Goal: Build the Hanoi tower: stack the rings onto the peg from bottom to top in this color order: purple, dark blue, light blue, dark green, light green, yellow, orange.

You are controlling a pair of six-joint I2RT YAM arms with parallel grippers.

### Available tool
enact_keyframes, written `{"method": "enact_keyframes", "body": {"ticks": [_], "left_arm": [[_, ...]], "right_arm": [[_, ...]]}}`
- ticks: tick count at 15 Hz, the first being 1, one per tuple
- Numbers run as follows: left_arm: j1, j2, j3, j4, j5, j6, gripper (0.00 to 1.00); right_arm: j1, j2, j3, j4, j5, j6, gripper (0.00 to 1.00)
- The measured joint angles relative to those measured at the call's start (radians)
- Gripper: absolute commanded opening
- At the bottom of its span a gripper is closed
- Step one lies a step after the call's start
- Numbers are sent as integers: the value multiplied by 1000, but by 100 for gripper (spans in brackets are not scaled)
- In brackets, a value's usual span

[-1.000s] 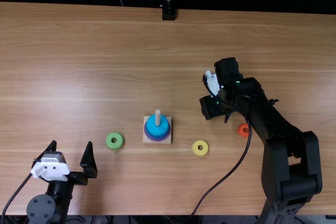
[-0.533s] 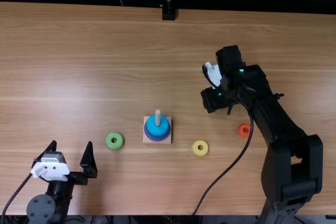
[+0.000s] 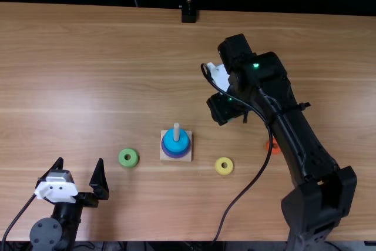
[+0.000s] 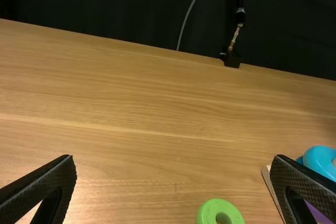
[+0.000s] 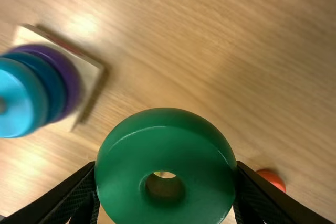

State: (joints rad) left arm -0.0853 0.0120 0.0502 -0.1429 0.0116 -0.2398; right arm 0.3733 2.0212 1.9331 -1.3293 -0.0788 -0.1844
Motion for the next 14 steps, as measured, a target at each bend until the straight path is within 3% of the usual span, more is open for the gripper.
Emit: {"method": "enact_keyframes", "body": {"ticks": [5,14], "left_arm": [[0,0,0,0,0,0,100],[0,0,0,0,0,0,100]], "right_arm": [[113,-33,130,-53,0,0,0],[220,-39,245,-130,-5,3,0]]}}
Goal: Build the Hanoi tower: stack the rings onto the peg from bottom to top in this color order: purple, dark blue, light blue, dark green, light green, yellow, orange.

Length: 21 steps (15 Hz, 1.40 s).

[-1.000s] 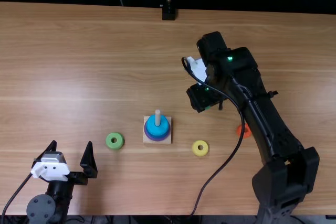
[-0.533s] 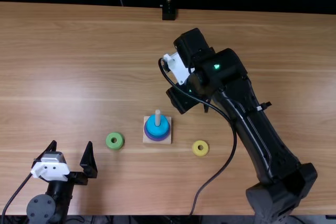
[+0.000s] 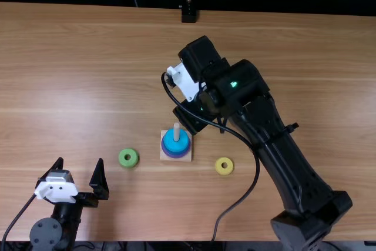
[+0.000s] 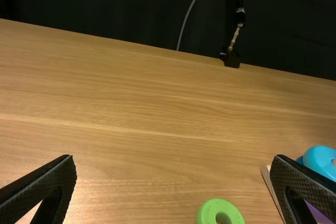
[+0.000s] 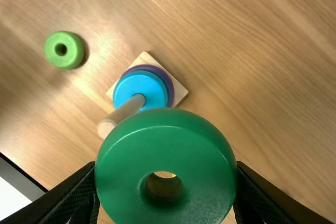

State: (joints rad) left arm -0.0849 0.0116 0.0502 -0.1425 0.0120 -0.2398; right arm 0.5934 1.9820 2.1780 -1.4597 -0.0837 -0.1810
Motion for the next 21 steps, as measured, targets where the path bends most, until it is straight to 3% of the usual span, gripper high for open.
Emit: {"method": "enact_keyframes", "body": {"ticks": [3,6,8,21], "left_arm": [[0,0,0,0,0,0,100],[0,0,0,0,0,0,100],[0,0,0,-1,0,0,100],[0,0,0,0,0,0,100]], "right_arm": [[33,0,2,-3,-1,8,0],[55,0,2,-3,-2,52,0],[66,0,2,-3,-2,63,0],[94,0,-12,0,-2,75,0]]}}
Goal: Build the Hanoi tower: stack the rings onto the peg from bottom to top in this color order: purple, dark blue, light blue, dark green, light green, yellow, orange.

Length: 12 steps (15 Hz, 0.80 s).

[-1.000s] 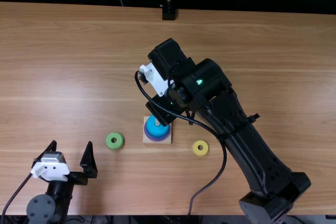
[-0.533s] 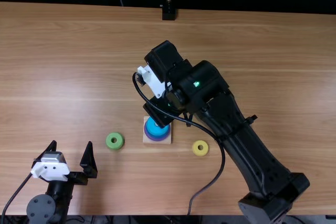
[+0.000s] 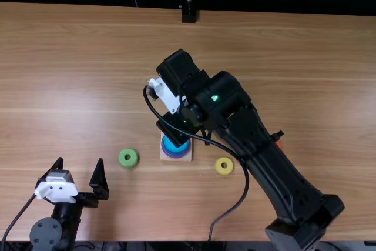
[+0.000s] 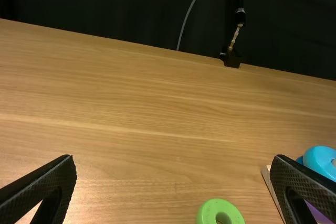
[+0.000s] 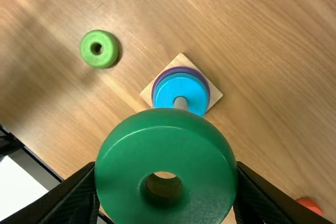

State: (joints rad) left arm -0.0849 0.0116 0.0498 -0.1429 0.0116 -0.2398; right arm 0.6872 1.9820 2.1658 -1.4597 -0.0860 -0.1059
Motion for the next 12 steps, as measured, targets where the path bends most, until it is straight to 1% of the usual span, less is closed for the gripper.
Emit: {"method": "enact_keyframes", "body": {"ticks": [4,12], "left_arm": [[0,0,0,0,0,0,100],[0,0,0,0,0,0,100]], "right_arm": [[0,0,-53,-1,0,1,0],[0,0,-53,14,0,1,0]]}}
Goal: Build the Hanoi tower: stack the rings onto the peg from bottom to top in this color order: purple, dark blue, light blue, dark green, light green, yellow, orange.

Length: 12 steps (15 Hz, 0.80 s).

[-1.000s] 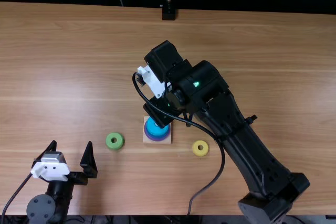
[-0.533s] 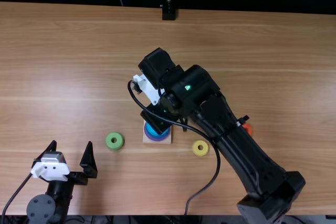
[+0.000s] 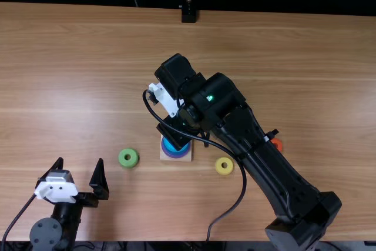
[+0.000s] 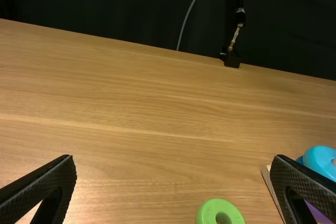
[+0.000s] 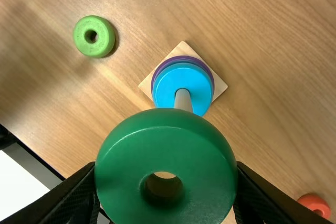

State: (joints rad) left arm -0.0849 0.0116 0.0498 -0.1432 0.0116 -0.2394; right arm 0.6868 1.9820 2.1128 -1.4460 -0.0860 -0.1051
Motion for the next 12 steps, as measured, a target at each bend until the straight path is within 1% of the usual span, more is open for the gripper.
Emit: {"method": "enact_keyframes", "body": {"ticks": [4,8,12], "left_arm": [[0,0,0,1,0,0,100],[0,0,0,1,0,0,100],[0,0,0,1,0,0,100]], "right_arm": [[-1,0,0,5,0,0,0],[-1,0,0,51,0,-1,0],[0,1,0,52,0,-1,0]]}}
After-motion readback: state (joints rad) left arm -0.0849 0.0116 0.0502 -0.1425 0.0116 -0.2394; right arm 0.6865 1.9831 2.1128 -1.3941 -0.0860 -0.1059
